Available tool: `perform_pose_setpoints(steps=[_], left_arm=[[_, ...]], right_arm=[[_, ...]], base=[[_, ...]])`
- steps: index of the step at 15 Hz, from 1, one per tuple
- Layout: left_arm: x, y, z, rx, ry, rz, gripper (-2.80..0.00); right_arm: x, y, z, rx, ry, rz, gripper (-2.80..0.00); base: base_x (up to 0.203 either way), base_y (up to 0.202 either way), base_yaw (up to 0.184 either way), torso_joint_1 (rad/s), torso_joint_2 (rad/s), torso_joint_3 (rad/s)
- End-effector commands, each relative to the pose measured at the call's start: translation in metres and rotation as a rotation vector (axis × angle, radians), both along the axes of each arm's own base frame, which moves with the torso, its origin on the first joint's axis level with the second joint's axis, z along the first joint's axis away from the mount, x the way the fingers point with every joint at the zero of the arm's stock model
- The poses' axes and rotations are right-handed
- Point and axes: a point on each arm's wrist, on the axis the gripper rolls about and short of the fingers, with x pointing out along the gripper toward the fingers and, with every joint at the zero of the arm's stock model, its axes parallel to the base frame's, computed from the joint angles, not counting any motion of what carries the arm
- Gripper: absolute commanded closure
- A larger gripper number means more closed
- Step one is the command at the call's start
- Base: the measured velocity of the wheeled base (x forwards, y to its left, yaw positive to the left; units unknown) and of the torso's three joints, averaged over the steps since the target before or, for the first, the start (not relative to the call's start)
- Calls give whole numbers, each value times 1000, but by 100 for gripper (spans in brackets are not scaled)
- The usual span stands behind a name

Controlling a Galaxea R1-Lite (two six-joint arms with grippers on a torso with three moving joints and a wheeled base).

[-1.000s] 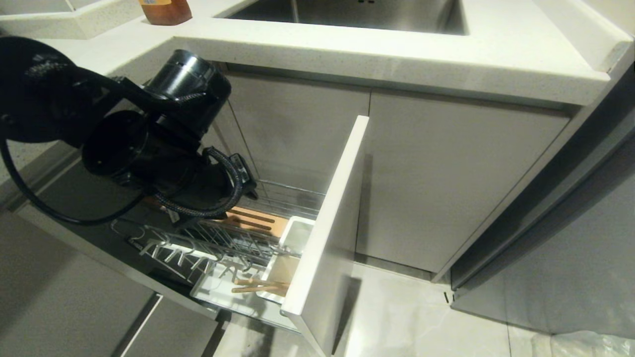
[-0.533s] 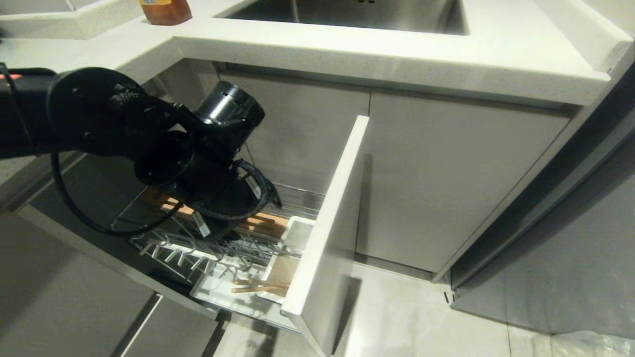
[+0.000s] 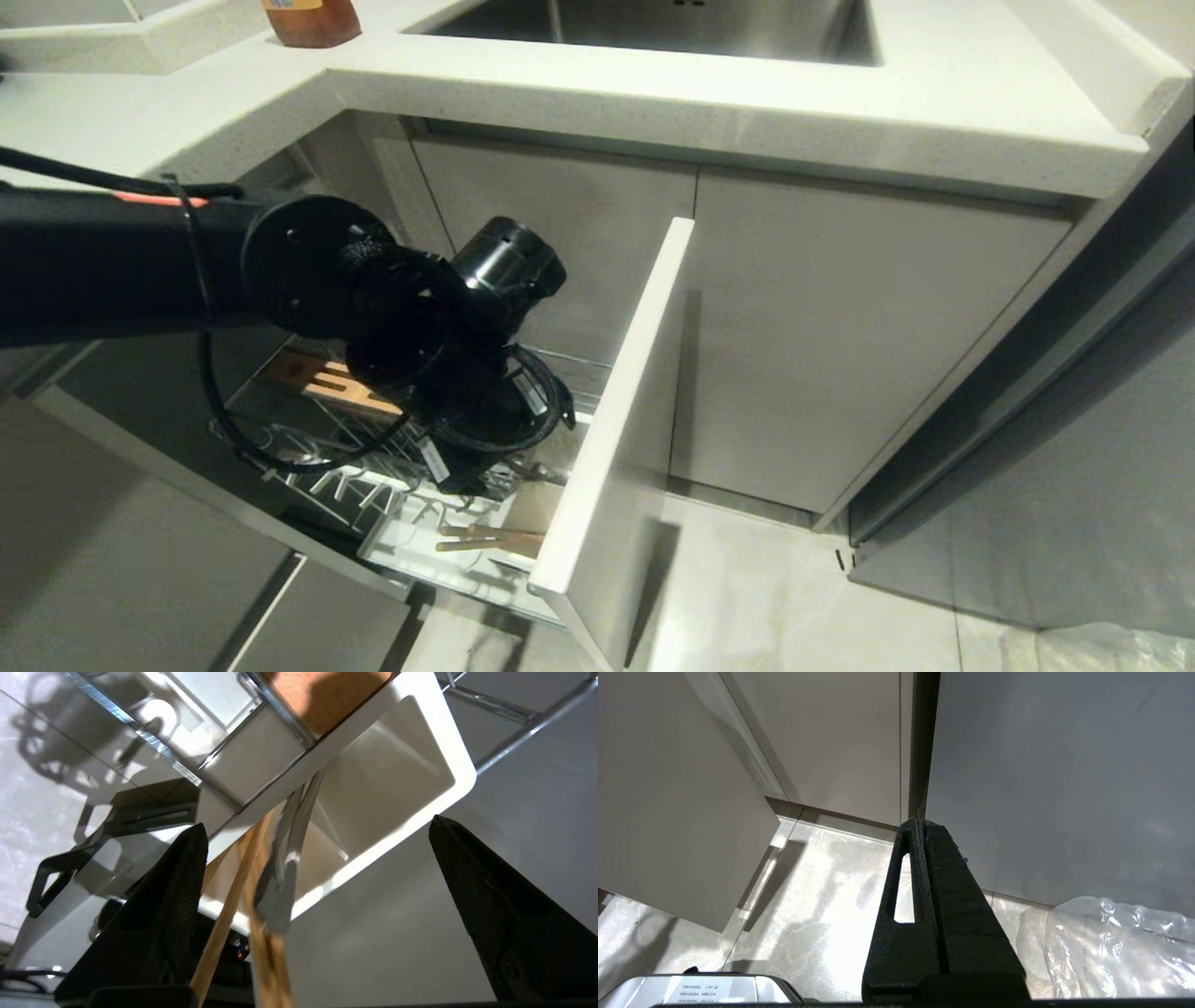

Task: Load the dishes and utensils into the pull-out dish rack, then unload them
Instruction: Take the spoon out of the cupboard

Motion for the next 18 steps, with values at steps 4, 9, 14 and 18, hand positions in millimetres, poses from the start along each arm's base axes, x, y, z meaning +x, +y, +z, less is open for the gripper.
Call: perform_pose_setpoints(steps=[4,9,14,18], left_arm=[[12,-7,-15,-5,-6,12,-280],[17,-9,-22,-3,-6,15,-280],[19,-8,-23,6,-6,20,-280],[19,-8,-23,21,-13,24,0]], right_arm=[[0,0,0,0,0,0,0],[0,0,0,0,0,0,0],[0,0,0,0,1,0,0],[0,0,0,0,0,-1,0]], base=[[0,0,0,0,0,0],[0,0,0,0,0,0],[0,0,0,0,0,0],[0,0,0,0,0,0]])
